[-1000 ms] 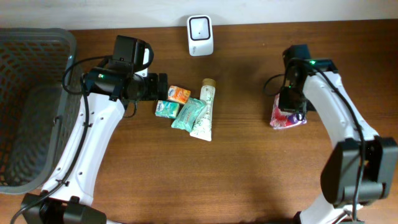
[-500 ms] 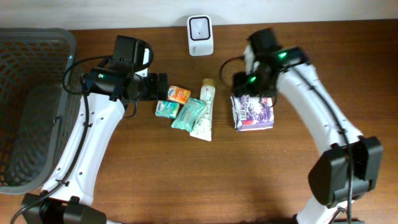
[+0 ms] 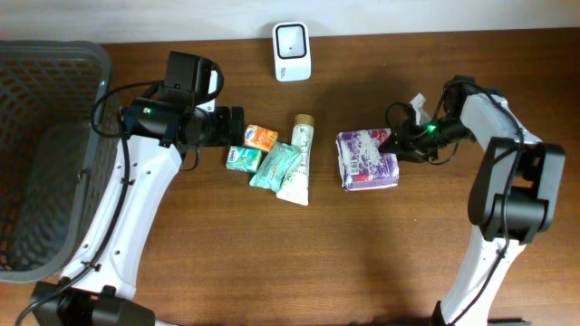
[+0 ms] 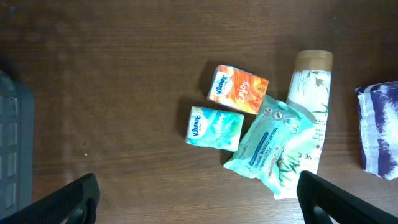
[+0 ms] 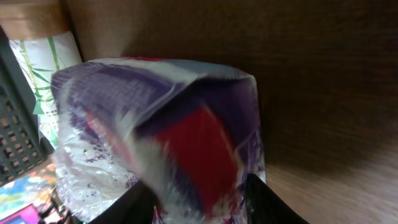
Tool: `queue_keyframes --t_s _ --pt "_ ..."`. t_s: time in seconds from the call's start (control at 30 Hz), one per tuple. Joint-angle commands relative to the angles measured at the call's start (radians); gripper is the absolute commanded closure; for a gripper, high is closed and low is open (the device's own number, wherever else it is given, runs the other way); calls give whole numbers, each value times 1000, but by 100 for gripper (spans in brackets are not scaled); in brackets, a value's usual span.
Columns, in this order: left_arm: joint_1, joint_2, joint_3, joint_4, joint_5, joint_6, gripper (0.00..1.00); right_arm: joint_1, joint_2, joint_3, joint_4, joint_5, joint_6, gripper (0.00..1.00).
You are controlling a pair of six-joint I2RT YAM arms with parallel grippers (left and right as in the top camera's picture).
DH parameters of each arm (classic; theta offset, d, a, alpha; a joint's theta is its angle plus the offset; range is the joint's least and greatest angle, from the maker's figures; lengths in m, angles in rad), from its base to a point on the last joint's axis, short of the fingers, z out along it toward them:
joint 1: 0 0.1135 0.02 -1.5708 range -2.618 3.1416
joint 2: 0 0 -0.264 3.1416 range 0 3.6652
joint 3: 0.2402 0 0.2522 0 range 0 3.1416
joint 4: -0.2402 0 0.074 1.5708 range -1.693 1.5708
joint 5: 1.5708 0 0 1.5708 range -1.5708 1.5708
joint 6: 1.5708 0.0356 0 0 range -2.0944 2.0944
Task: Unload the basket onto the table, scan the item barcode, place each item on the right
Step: 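Lift the floral bag with the right gripper toward the scanner, then rotate and lower the floral bag with the right gripper onto the table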
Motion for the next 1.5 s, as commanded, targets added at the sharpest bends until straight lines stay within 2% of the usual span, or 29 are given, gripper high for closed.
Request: queue_keyframes --t_s 0.0,0.03,0.07,0.23,0.37,0.43,0.5,0.57,0.67,0.73,0.8,0.83,0.93,1.0,1.2,1.33,1.4,1.47 --pt "0 -1 2 -1 -3 5 1 45 22 -15 -7 -71 -68 68" --pt "0 -1 2 -1 -3 5 1 61 22 -15 -5 -107 -69 79" --pt "0 -1 2 -1 -3 5 1 75 21 -15 -1 -137 -68 96" --pt "0 -1 2 -1 -3 5 1 93 -58 66 -1 -402 -68 96" --pt "0 -1 2 -1 -3 5 1 122 -235 176 42 -464 -51 96" --pt "0 -1 2 -1 -3 5 1 142 -324 219 172 -460 58 96" --pt "0 -1 2 -1 -3 5 1 162 -387 224 383 -460 254 96" --pt "0 -1 2 -1 -3 5 1 186 -396 224 515 -457 430 96" --pt "0 -1 2 -1 -3 5 1 230 -389 223 520 -425 460 96" --pt "0 -1 2 -1 -3 5 1 245 -389 222 448 -291 451 96" --pt "0 -1 2 -1 -3 5 1 245 -387 222 311 -39 377 88" --pt "0 -1 2 -1 -3 5 1 245 -386 222 241 136 344 70" --pt "0 -1 2 -1 -3 5 1 241 -375 222 143 460 295 37" --pt "0 -1 2 -1 -3 5 1 225 -349 222 134 516 295 34" --pt "0 -1 2 -1 -3 5 1 157 -137 222 125 497 295 34" --pt "0 -1 2 -1 -3 5 1 174 -120 222 113 489 293 37" --pt "0 -1 2 -1 -3 5 1 211 -120 222 82 425 196 43" --pt "0 -1 2 -1 -3 5 1 286 -119 222 13 330 86 43"
